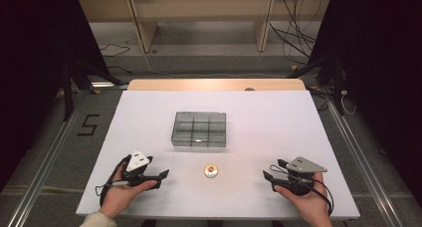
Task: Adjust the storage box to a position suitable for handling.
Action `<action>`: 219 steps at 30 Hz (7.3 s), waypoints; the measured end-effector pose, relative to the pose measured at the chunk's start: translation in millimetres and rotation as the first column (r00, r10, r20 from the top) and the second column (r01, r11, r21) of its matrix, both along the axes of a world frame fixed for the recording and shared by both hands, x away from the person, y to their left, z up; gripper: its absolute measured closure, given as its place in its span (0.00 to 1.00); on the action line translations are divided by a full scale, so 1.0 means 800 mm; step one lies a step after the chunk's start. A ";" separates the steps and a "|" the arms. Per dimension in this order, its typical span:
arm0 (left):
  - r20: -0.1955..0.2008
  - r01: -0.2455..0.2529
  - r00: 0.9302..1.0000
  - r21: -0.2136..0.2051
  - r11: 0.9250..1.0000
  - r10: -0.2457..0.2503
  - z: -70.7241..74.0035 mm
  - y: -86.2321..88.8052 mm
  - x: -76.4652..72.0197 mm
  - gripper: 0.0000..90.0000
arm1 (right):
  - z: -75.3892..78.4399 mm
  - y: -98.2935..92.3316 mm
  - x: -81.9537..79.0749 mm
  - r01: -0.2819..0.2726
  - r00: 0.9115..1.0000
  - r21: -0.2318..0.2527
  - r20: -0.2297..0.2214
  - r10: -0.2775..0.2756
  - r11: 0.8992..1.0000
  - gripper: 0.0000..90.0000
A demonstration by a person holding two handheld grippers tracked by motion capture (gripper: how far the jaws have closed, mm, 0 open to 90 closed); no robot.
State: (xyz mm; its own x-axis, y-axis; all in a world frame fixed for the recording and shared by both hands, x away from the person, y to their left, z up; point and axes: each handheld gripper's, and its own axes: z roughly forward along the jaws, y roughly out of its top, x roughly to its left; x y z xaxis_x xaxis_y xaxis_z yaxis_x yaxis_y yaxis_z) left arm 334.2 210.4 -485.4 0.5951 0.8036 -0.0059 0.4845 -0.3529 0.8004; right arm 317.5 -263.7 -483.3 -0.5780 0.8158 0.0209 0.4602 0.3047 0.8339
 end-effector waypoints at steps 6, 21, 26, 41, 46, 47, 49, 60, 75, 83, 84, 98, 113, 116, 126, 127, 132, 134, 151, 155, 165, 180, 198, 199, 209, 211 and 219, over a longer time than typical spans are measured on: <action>0.004 -0.039 0.999 0.007 0.999 0.039 0.001 -0.002 0.004 0.50 | 0.001 -0.002 -0.001 0.007 1.000 -0.001 0.002 -0.007 1.000 0.34; 0.041 -0.111 0.993 0.045 0.993 0.109 0.017 -0.002 0.089 0.99 | 0.004 0.007 0.000 -0.006 1.000 -0.015 0.013 0.006 1.000 0.33; 0.027 -0.089 0.996 0.079 0.993 0.087 0.016 -0.011 0.129 0.99 | 0.002 0.004 0.000 -0.006 1.000 -0.012 0.000 0.006 1.000 0.32; -0.055 0.011 0.998 0.127 0.992 -0.004 -0.005 -0.032 0.192 1.00 | 0.001 0.004 0.001 -0.022 1.000 -0.012 -0.001 0.022 1.000 0.30; -0.042 0.020 0.999 0.151 0.988 -0.014 -0.006 -0.038 0.192 1.00 | 0.001 0.002 0.001 -0.019 1.000 -0.012 0.001 0.019 1.000 0.30; -0.042 0.020 0.999 0.146 0.989 -0.014 -0.006 -0.038 0.193 1.00 | 0.001 0.002 0.001 -0.019 1.000 -0.012 0.000 0.019 1.000 0.30; -0.041 0.027 0.999 0.157 0.987 -0.021 -0.005 -0.038 0.193 1.00 | 0.001 0.002 0.001 -0.019 1.000 -0.012 0.001 0.019 1.000 0.30; -0.026 0.044 0.999 0.153 0.987 -0.041 -0.002 -0.055 0.190 1.00 | 0.001 0.005 0.003 -0.023 1.000 -0.013 -0.007 0.023 1.000 0.30; -0.025 0.093 0.996 0.170 0.981 -0.090 0.003 -0.089 0.188 1.00 | 0.001 0.007 0.005 -0.030 1.000 -0.013 -0.003 0.030 0.999 0.31; -0.027 0.109 0.994 0.172 0.979 -0.106 0.004 -0.096 0.186 1.00 | 0.001 0.009 0.007 -0.036 0.999 -0.019 -0.002 0.036 0.999 0.32; -0.026 0.110 0.994 0.173 0.979 -0.107 0.004 -0.096 0.186 1.00 | 0.001 0.009 0.008 -0.036 0.999 -0.022 -0.004 0.036 0.999 0.32; 0.009 0.095 0.995 0.207 0.974 -0.099 0.007 -0.091 0.166 0.99 | 0.019 0.032 0.031 0.001 0.999 -0.003 0.050 -0.001 1.000 0.70; 0.015 0.090 0.996 0.099 0.991 -0.092 0.016 -0.063 0.099 0.76 | 0.051 0.091 0.118 0.040 0.998 0.015 0.041 -0.040 0.999 1.00; 0.015 0.104 0.994 0.059 0.993 -0.105 0.011 -0.062 0.091 0.68 | 0.057 0.108 0.150 0.039 0.999 0.011 0.002 -0.039 0.999 1.00; 0.001 0.102 0.995 0.088 0.991 -0.102 0.004 -0.067 0.087 0.99 | 0.079 0.165 0.224 0.016 0.999 -0.075 -0.050 -0.020 0.997 1.00; 0.002 0.095 0.995 0.093 0.991 -0.095 0.005 -0.068 0.089 0.99 | 0.080 0.170 0.231 0.015 0.998 -0.081 -0.059 -0.020 0.997 1.00; -0.006 0.084 0.996 0.086 0.993 -0.084 0.002 -0.071 0.092 0.99 | 0.081 0.192 0.262 0.023 0.994 -0.111 -0.101 -0.034 0.994 1.00; -0.004 0.083 0.997 0.089 0.993 -0.083 0.001 -0.071 0.093 0.99 | 0.080 0.196 0.268 0.024 0.993 -0.123 -0.108 -0.038 0.992 1.00; 0.007 0.087 0.996 0.092 0.992 -0.088 -0.013 -0.086 0.112 1.00 | 0.053 0.231 0.312 0.047 0.968 -0.238 -0.227 -0.102 0.970 1.00; 0.006 0.095 0.995 0.098 0.991 -0.096 -0.013 -0.085 0.113 0.99 | 0.048 0.229 0.315 0.044 0.961 -0.255 -0.254 -0.111 0.966 1.00; 0.010 0.106 0.994 0.093 0.990 -0.107 -0.012 -0.084 0.113 0.99 | 0.045 0.226 0.319 0.046 0.950 -0.244 -0.289 -0.118 0.969 1.00; 0.001 0.139 0.990 0.093 0.986 -0.139 -0.008 -0.086 0.103 0.99 | 0.045 0.232 0.306 -0.040 0.928 -0.301 -0.365 -0.077 0.953 1.00; -0.004 0.163 0.986 0.119 0.979 -0.164 -0.002 -0.089 0.090 0.99 | 0.048 0.233 0.281 -0.057 0.904 -0.339 -0.416 -0.096 0.939 1.00; -0.003 0.163 0.986 0.120 0.979 -0.164 -0.002 -0.089 0.089 0.99 | 0.048 0.233 0.281 -0.059 0.904 -0.333 -0.418 -0.091 0.941 1.00; 0.012 0.153 0.988 0.094 0.984 -0.155 0.001 -0.084 0.084 0.99 | 0.058 0.221 0.274 0.014 0.950 -0.286 -0.296 -0.102 0.958 0.93; 0.021 0.142 0.989 0.091 0.986 -0.145 0.002 -0.082 0.082 0.99 | 0.066 0.211 0.268 0.035 0.962 -0.256 -0.253 -0.102 0.966 0.88; 0.035 0.127 0.991 0.051 0.991 -0.129 0.007 -0.071 0.065 0.90 | 0.076 0.143 0.224 0.097 0.975 -0.134 -0.185 -0.121 0.986 0.68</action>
State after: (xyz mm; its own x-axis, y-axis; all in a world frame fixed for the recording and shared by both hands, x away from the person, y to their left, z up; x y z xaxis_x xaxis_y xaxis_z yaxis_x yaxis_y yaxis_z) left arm 386.2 153.6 -480.1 0.6919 0.7198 0.0559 0.4023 -0.4487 0.7980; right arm 496.4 -149.4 -422.2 -0.4801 0.8770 0.0182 0.6444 0.3386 0.6857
